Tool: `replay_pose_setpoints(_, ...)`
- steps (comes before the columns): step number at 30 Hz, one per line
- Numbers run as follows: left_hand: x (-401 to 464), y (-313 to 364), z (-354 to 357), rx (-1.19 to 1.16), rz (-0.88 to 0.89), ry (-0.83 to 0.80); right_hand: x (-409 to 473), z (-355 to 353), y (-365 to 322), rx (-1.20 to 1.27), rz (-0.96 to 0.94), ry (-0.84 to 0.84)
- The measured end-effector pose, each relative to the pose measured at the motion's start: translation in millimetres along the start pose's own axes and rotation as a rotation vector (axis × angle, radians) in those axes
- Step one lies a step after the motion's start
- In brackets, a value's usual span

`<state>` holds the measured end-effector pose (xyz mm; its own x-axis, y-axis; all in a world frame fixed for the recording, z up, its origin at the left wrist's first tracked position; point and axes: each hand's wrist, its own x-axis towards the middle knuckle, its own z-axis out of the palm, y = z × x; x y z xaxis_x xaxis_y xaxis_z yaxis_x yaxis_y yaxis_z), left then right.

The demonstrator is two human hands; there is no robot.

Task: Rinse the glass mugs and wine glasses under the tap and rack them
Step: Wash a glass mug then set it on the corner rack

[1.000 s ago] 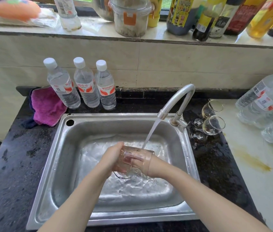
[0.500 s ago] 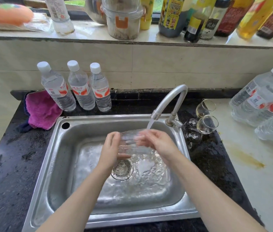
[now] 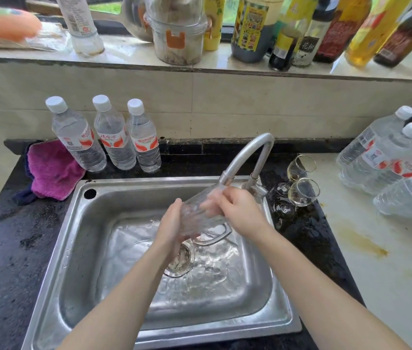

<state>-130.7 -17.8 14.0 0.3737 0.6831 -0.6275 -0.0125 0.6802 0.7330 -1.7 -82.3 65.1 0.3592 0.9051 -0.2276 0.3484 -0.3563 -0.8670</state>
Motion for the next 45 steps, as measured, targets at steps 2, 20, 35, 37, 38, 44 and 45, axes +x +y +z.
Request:
replay_pose_setpoints(2, 7, 5, -7, -0.036, -0.167, -0.017, -11, -3, -4, -0.191, -0.128, -0.184)
replay_pose_setpoints(20, 15, -14, -6, -0.360, -0.157, -0.175, 14, -6, 0, -0.112, 0.036, -0.032)
replay_pose_setpoints(35, 24, -9, -21, -0.244, -0.327, -0.124, -2, -7, 0, -0.599, -0.149, -0.341)
replay_pose_setpoints(37, 22, -14, -19, -0.194, -0.254, -0.125, 2, -6, 0, -0.425, -0.103, -0.220)
replay_pose_setpoints(38, 17, -15, -14, -0.153, -0.189, -0.106, 3, -3, -1, -0.275, -0.076, -0.156)
replay_pose_setpoints(44, 11, -2, -16, 0.139, -0.253, -0.057, -3, -9, -5, -0.563, -0.180, -0.391)
replay_pose_setpoints(45, 11, -4, -18, 0.204, -0.273, -0.096, 0, -11, -4, -0.551, -0.161, -0.375)
